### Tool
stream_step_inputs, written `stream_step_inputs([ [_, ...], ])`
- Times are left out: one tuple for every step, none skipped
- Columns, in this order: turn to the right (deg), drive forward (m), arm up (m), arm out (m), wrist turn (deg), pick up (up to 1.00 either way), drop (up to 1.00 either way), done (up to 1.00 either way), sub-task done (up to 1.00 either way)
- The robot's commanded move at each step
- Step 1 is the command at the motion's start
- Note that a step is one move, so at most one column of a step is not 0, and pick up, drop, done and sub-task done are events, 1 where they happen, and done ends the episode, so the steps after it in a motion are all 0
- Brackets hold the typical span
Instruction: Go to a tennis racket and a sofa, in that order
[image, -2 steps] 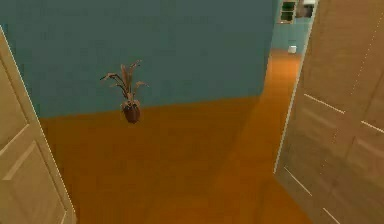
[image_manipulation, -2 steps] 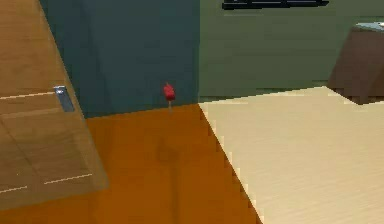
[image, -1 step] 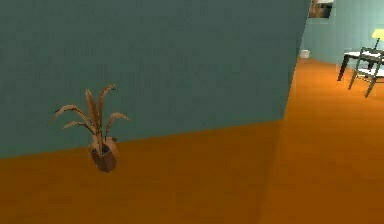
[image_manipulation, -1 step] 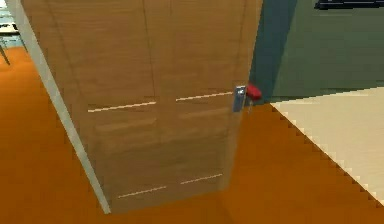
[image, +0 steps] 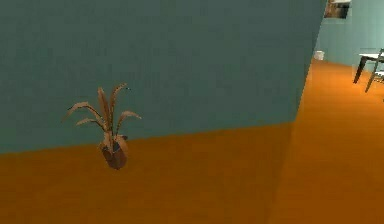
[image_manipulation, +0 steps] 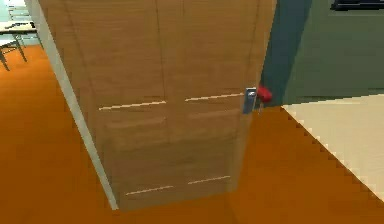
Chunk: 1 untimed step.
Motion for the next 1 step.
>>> stream_step_inputs([
  [0.0,0.45,0.0,0.0,0.0,0.0,0.0,0.0,0.0],
])
